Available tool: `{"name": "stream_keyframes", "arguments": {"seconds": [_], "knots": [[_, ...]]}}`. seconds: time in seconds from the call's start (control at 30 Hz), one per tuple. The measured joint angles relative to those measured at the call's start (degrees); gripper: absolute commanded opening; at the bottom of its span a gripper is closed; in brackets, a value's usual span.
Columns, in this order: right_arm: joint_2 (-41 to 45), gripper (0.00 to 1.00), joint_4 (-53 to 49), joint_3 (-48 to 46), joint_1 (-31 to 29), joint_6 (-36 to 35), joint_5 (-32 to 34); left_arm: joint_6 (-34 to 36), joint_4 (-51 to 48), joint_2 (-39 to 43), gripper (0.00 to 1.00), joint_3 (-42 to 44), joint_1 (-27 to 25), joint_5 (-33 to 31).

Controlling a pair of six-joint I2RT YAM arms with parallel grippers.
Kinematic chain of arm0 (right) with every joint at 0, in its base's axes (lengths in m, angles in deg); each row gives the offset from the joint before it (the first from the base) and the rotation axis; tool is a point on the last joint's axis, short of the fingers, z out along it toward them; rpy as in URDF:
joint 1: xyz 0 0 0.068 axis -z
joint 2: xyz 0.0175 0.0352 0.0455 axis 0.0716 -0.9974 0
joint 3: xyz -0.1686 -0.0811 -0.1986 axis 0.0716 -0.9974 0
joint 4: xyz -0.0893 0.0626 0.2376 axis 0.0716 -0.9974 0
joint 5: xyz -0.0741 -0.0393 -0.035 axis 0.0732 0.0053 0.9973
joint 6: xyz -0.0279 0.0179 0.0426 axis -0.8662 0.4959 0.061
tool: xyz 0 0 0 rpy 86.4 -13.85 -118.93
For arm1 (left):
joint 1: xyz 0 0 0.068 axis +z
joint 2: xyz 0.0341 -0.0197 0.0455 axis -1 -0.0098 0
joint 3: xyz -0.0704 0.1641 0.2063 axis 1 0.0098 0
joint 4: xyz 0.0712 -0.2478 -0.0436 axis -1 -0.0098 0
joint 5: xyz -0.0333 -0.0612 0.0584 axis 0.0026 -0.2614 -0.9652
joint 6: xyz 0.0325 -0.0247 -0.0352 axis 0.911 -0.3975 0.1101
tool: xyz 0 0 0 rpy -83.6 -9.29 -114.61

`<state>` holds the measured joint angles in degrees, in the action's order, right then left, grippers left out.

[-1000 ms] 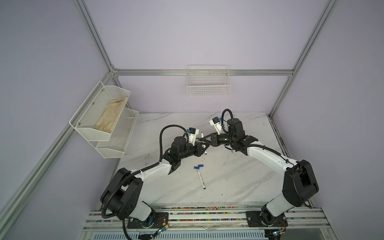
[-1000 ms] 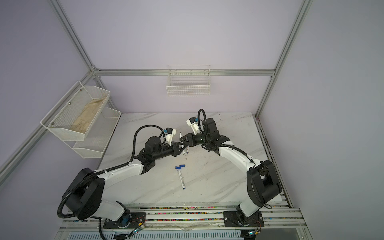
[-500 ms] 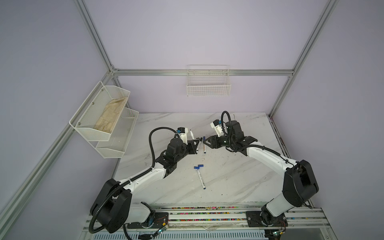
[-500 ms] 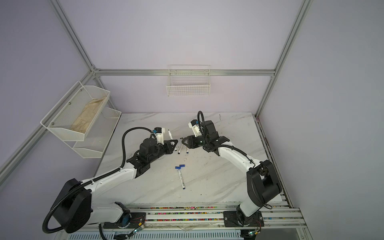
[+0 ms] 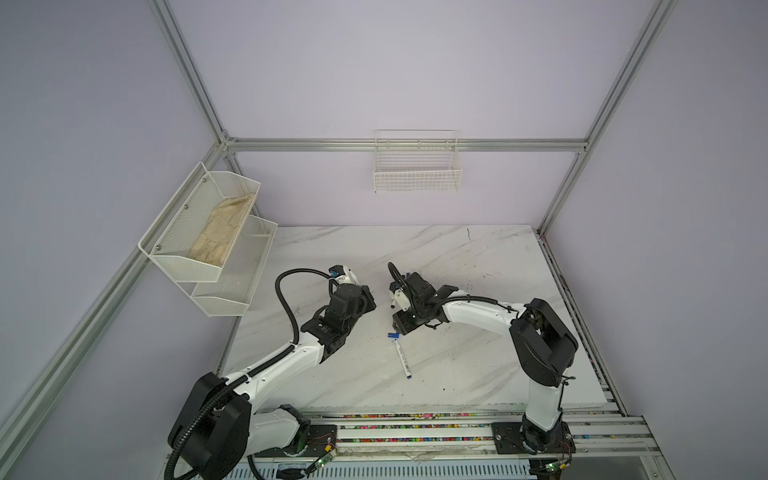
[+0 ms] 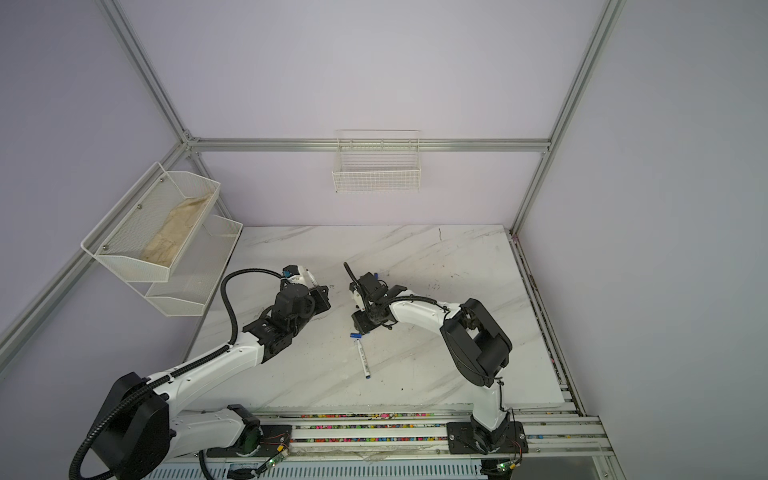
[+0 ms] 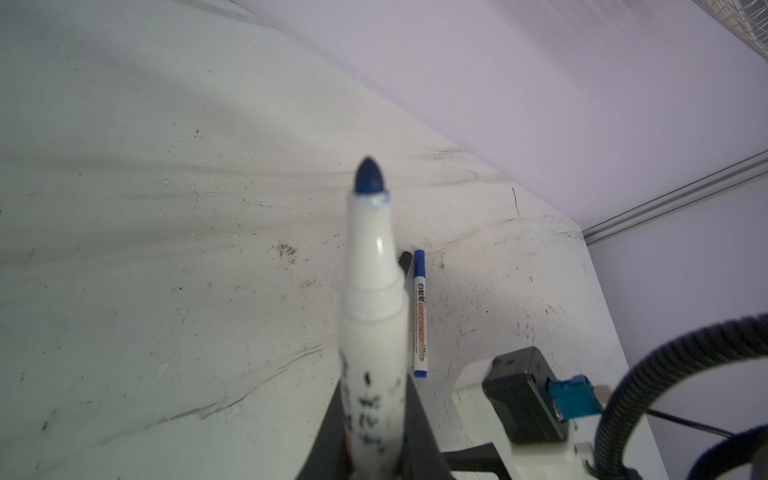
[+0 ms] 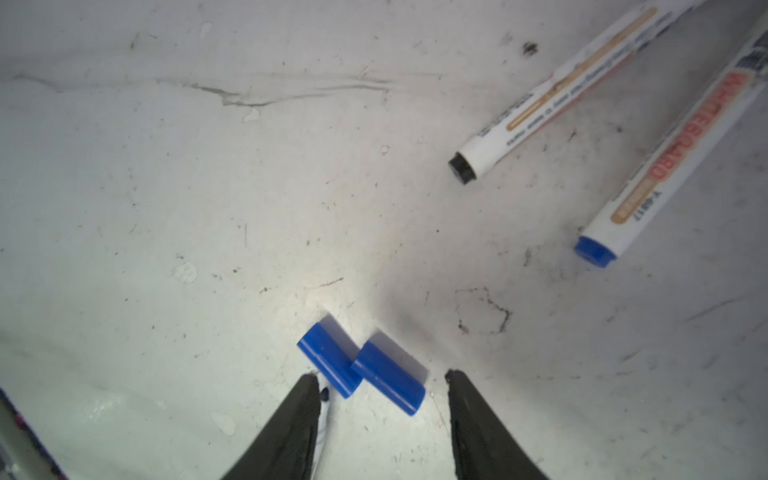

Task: Insert the pens into the pen caps
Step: 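Hold the marker with the left gripper while the right gripper lowers to the caps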

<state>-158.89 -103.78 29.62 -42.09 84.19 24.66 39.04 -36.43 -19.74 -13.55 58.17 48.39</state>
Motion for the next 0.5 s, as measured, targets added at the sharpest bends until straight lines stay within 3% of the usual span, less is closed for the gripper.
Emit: {"name": "stream_keyframes", "arguments": {"seconds": [0.5], "knots": [[-5.84, 0.54, -3.43, 3.87, -2.36, 0.46, 7.21, 0.61, -1.81, 1.84, 0.00, 0.87, 0.02, -0.02]]}}
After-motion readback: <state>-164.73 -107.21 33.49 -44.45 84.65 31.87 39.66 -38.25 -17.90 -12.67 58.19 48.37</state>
